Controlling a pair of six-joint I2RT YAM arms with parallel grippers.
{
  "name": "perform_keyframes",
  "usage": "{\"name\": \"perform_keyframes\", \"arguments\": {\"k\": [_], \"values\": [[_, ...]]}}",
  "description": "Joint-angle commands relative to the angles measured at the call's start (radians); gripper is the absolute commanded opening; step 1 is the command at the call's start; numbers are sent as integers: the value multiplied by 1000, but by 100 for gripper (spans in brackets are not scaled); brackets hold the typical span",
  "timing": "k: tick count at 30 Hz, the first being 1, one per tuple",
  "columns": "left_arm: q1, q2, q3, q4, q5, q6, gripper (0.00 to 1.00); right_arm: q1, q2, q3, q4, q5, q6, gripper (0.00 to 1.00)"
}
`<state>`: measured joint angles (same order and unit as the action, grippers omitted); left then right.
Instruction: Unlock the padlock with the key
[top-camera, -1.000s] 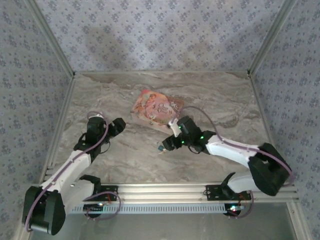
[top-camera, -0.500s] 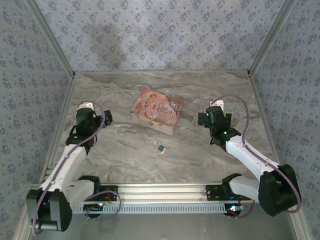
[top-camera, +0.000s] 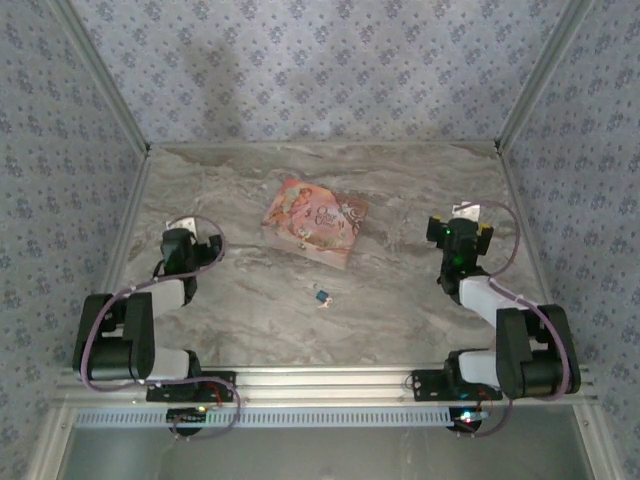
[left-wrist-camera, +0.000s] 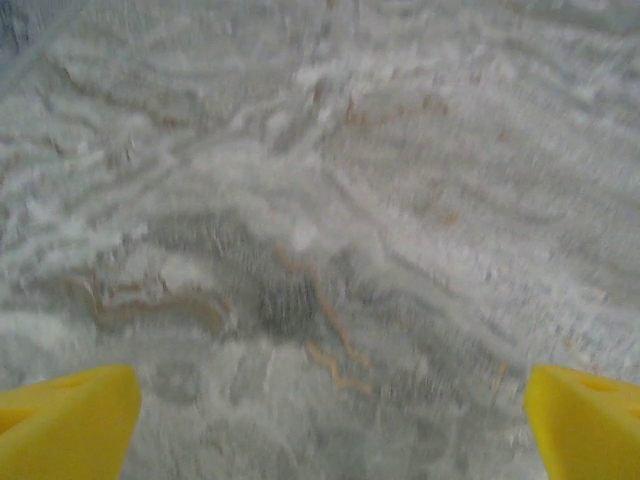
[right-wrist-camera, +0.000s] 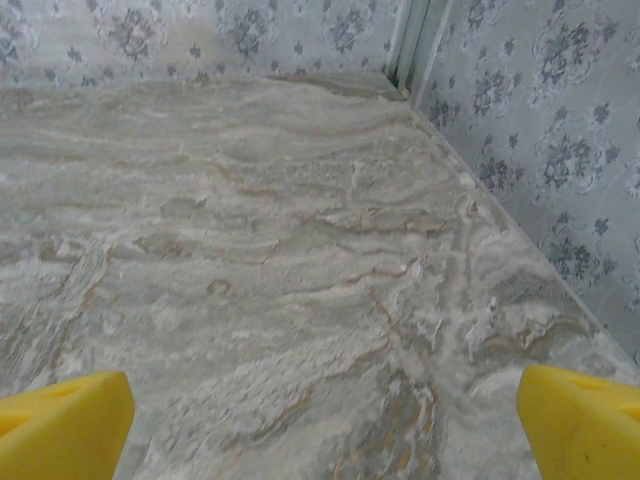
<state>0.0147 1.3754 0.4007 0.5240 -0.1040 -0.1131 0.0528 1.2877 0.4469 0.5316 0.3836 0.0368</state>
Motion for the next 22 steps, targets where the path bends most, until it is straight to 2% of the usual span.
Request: {"name": "perform_keyframes", "arguments": {"k": [1, 3, 4, 5, 6, 7, 8, 9, 10, 11, 12, 16, 22], "values": [[38, 66, -31, 294, 88, 49, 98, -52, 22, 19, 18, -138, -13, 100], [31, 177, -71, 494, 113, 72, 98, -59, 61, -40, 117, -172, -15, 100], [25, 176, -50, 434, 99, 71, 98, -55, 99, -93, 243, -157, -21, 100], [21, 141, 3, 274, 71, 66, 98, -43, 146, -137, 370, -153, -34, 100], [12, 168, 5, 328, 53, 75, 98, -44, 215, -150, 454, -178, -42, 100], [-2, 171, 3, 324, 25, 84, 98, -27, 289, -125, 516, -134, -72, 100], [-11, 152, 12, 279, 7, 84, 98, 7, 247, -86, 323, -84, -36, 100], [-16, 165, -2, 333, -19, 85, 98, -20, 224, -91, 327, -109, -1, 100], [-36, 160, -11, 337, -134, 69, 98, -14, 258, -106, 428, -98, -60, 100], [-48, 157, -17, 349, -183, 58, 98, 15, 254, -114, 427, -47, -73, 100], [-57, 163, -18, 360, -198, 66, 98, 12, 240, -117, 407, -70, -52, 100], [-59, 160, -16, 354, -198, 65, 98, -53, 243, -70, 319, -196, -33, 100], [-59, 160, -18, 355, -190, 70, 98, -56, 239, -76, 333, -195, -35, 100]]}}
